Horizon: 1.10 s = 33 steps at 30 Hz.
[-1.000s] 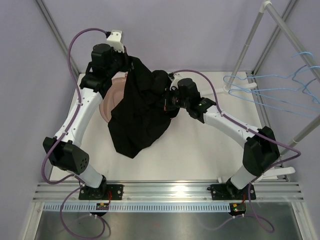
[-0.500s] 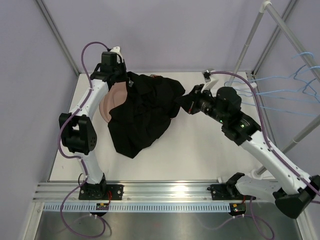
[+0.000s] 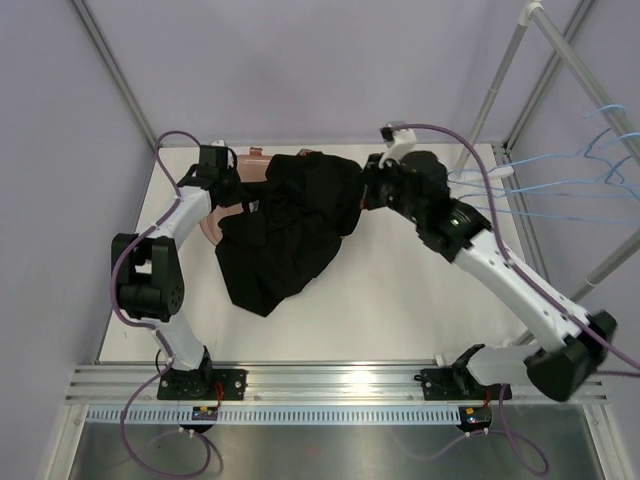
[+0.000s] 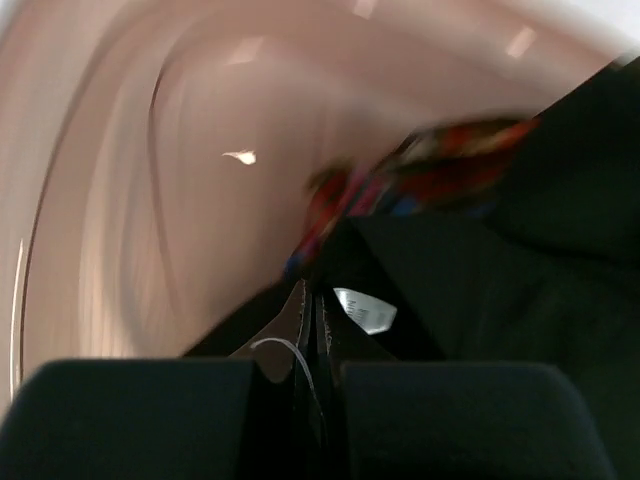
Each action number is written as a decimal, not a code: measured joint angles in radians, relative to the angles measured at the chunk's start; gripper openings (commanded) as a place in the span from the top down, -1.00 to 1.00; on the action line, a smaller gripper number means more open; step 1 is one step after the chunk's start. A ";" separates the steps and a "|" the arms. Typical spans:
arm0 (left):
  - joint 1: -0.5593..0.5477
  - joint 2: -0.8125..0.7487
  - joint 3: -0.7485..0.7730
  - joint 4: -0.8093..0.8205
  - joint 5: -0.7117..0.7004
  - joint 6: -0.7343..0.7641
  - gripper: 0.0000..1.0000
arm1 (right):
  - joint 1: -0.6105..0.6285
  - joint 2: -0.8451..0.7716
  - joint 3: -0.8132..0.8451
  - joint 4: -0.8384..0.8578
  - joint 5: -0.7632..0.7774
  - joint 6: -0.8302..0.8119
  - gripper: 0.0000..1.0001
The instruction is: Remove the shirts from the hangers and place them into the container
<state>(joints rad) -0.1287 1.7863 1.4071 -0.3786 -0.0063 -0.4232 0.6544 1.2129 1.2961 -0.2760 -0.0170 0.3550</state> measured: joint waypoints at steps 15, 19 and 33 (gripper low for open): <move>0.035 -0.259 -0.174 0.014 -0.045 -0.037 1.00 | -0.077 0.848 0.701 -0.146 0.029 -0.179 1.00; 0.047 -0.259 -0.174 0.013 -0.046 -0.030 1.00 | -0.105 0.890 0.772 -0.183 0.045 -0.209 1.00; 0.052 -0.229 -0.174 0.031 -0.019 -0.040 1.00 | -0.089 1.034 0.809 -0.206 -0.066 -0.163 1.00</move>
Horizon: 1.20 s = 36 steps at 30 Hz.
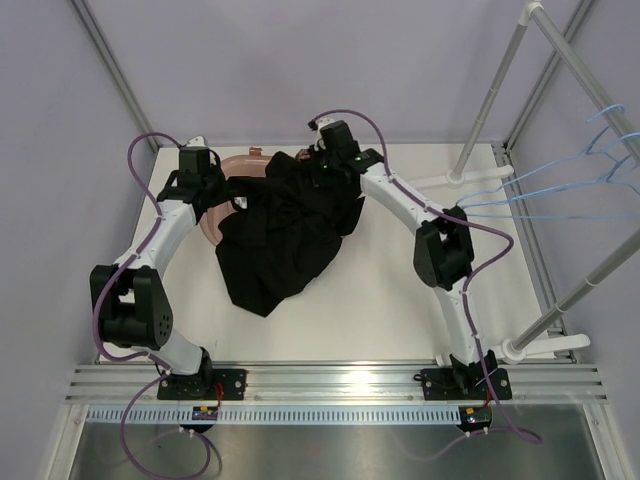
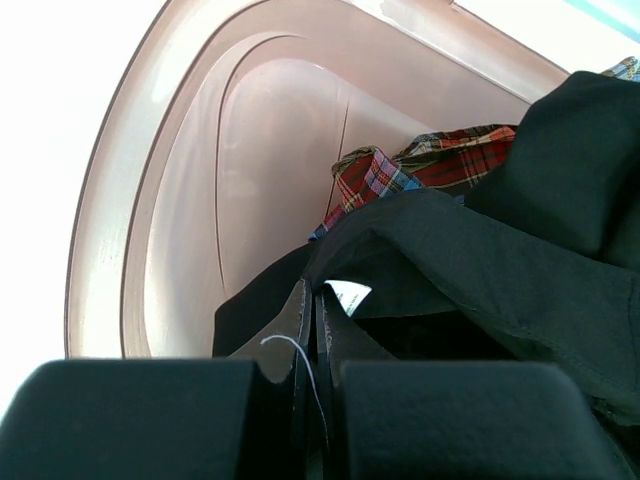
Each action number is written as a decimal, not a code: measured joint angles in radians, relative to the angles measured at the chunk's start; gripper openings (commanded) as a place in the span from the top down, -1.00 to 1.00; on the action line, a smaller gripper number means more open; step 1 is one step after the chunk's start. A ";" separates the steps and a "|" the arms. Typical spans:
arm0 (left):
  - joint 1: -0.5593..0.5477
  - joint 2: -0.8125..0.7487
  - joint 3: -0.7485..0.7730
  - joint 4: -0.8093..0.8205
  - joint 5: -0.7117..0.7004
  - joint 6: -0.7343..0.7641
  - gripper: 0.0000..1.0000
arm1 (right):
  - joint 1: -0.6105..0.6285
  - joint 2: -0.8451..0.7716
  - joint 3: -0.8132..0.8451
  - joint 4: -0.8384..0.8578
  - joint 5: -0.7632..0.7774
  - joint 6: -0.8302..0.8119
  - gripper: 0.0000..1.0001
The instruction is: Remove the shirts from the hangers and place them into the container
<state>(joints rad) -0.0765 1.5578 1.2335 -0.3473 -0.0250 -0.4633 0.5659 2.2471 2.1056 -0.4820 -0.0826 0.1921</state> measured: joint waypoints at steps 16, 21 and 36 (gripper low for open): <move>0.000 0.014 0.003 0.006 0.050 0.002 0.77 | 0.177 0.155 -0.040 0.033 -0.074 0.156 1.00; 0.000 0.090 0.041 0.005 0.068 0.010 0.38 | 0.175 0.149 -0.041 0.005 0.011 0.132 0.58; 0.001 0.125 0.420 -0.085 0.025 0.102 -0.25 | 0.158 -0.192 0.080 -0.189 0.263 -0.120 -0.94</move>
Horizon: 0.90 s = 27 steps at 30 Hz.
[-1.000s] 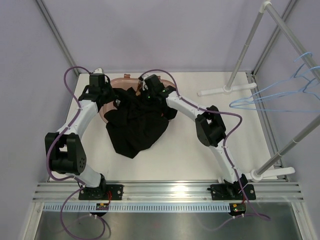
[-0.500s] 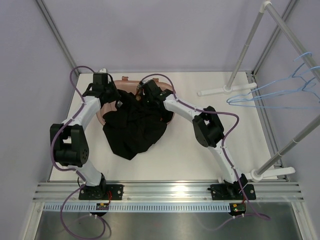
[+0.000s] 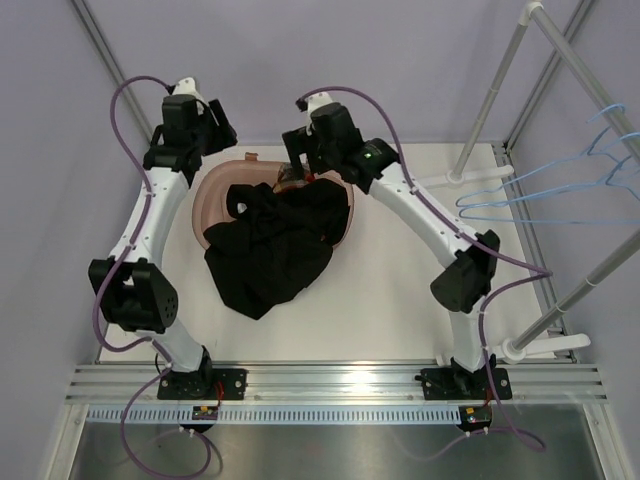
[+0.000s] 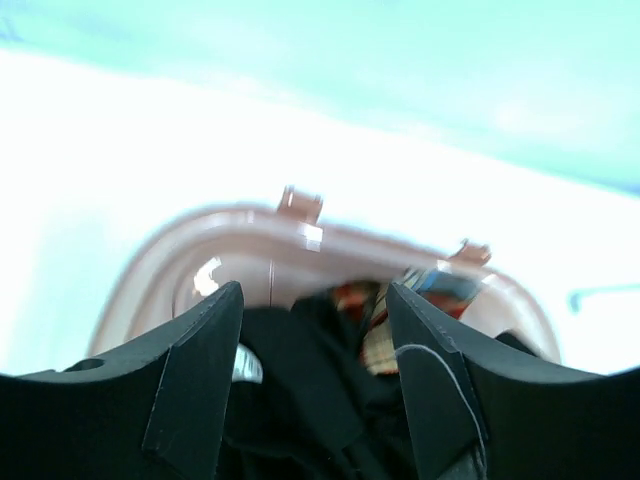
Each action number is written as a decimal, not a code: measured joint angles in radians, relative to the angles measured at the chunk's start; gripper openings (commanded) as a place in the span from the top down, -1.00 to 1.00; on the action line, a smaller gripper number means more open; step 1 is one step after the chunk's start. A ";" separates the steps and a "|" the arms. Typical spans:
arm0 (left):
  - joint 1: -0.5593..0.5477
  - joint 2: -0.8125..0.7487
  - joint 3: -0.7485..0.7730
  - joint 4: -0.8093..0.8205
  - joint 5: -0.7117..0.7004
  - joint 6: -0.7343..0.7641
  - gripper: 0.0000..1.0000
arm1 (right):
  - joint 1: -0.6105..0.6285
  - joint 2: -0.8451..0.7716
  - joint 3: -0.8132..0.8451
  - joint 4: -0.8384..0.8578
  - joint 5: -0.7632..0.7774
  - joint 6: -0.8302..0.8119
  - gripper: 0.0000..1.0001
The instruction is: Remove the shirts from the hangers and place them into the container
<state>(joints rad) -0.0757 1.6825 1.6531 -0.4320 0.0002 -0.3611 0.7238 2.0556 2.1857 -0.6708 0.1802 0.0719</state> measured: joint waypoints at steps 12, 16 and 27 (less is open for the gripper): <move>-0.034 -0.632 -0.638 0.047 0.045 -0.050 0.10 | 0.000 -0.518 -0.414 0.037 -0.020 0.051 -0.99; -0.105 -0.801 -0.793 0.001 0.040 -0.084 0.06 | 0.004 -0.624 -0.536 0.037 -0.037 0.080 -0.99; -0.227 -0.910 -0.959 -0.006 -0.006 -0.164 0.02 | 0.023 -0.844 -0.705 0.050 -0.067 0.138 -0.99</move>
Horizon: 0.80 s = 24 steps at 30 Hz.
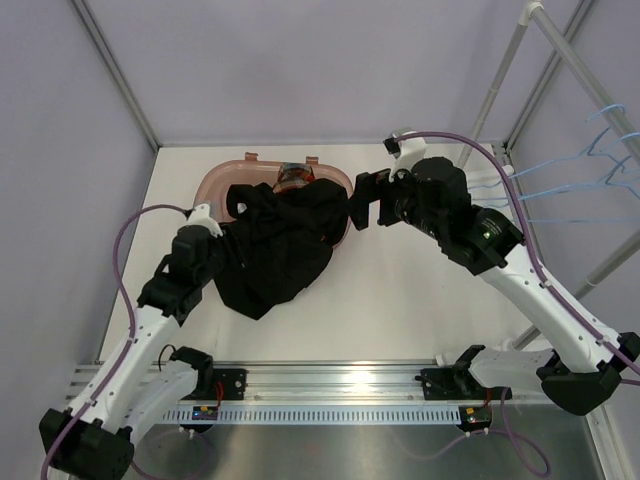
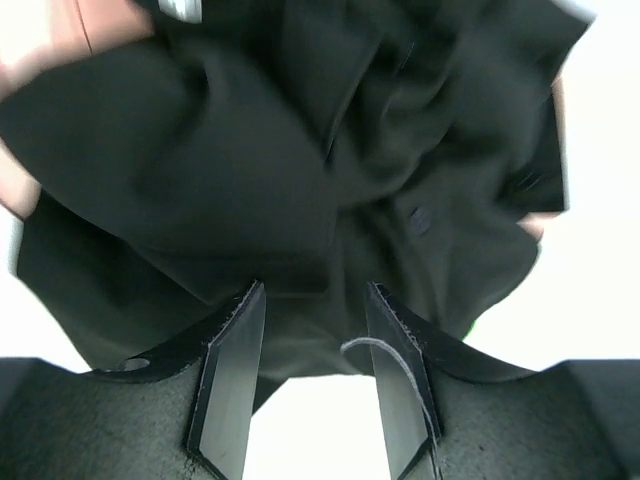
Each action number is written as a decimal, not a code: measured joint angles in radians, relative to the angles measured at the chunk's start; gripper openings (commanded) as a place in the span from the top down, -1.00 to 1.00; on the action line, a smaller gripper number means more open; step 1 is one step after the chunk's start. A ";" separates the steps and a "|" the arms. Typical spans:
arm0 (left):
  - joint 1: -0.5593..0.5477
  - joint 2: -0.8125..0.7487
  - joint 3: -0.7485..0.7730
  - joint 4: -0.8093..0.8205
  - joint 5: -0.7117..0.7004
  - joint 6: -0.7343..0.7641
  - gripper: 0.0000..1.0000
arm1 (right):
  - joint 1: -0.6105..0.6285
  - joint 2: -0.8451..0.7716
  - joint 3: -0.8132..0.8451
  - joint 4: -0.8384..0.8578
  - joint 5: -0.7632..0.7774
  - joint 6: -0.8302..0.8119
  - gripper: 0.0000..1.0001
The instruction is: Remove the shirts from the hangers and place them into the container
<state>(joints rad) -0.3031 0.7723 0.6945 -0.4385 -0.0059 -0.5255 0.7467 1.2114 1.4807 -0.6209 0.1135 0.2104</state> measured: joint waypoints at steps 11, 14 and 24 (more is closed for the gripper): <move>-0.155 0.079 -0.064 0.023 -0.154 -0.049 -0.06 | 0.001 0.003 -0.082 0.031 -0.023 0.023 -0.99; -0.169 0.080 -0.080 0.032 -0.206 -0.057 -0.06 | 0.002 0.003 -0.093 0.037 -0.028 0.023 -0.99; -0.182 0.212 -0.085 0.082 -0.285 -0.053 1.00 | 0.002 0.002 -0.124 0.060 -0.029 0.026 -0.99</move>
<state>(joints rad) -0.4847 0.9844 0.6090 -0.3569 -0.2913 -0.5789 0.7483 1.2137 1.3571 -0.5610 0.0849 0.2359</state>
